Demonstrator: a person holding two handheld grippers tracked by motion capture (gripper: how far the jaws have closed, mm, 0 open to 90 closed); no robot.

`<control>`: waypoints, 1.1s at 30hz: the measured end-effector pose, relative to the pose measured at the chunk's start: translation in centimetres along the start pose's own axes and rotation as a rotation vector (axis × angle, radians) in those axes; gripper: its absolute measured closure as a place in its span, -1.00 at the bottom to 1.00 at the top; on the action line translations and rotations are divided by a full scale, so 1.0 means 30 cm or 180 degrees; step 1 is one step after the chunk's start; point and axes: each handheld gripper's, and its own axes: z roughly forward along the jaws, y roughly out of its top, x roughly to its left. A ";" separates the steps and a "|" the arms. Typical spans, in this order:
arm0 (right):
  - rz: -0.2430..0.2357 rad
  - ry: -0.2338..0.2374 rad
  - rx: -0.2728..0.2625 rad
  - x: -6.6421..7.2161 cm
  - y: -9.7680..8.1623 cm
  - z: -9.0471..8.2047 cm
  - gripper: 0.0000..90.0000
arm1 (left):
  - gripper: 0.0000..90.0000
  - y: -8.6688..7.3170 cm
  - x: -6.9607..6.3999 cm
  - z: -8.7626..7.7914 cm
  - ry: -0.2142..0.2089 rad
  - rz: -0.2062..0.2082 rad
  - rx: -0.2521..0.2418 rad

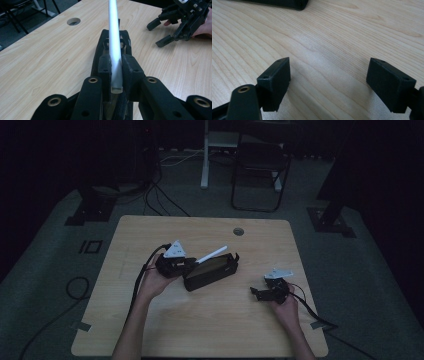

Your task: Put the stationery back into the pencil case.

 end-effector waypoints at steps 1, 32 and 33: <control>0.0000 0.0000 0.0000 0.000 0.000 0.000 -0.57 | 0.75 0.001 -0.001 0.004 -0.0001 -0.0002 0.0002; 0.0000 0.0000 0.0001 0.000 0.000 0.000 -0.58 | 0.75 -0.028 0.000 0.106 -0.0018 -0.0024 0.0241; 0.0000 0.0001 0.0001 0.000 0.000 0.000 -0.57 | 0.75 -0.029 0.000 0.109 -0.0013 -0.0022 0.0251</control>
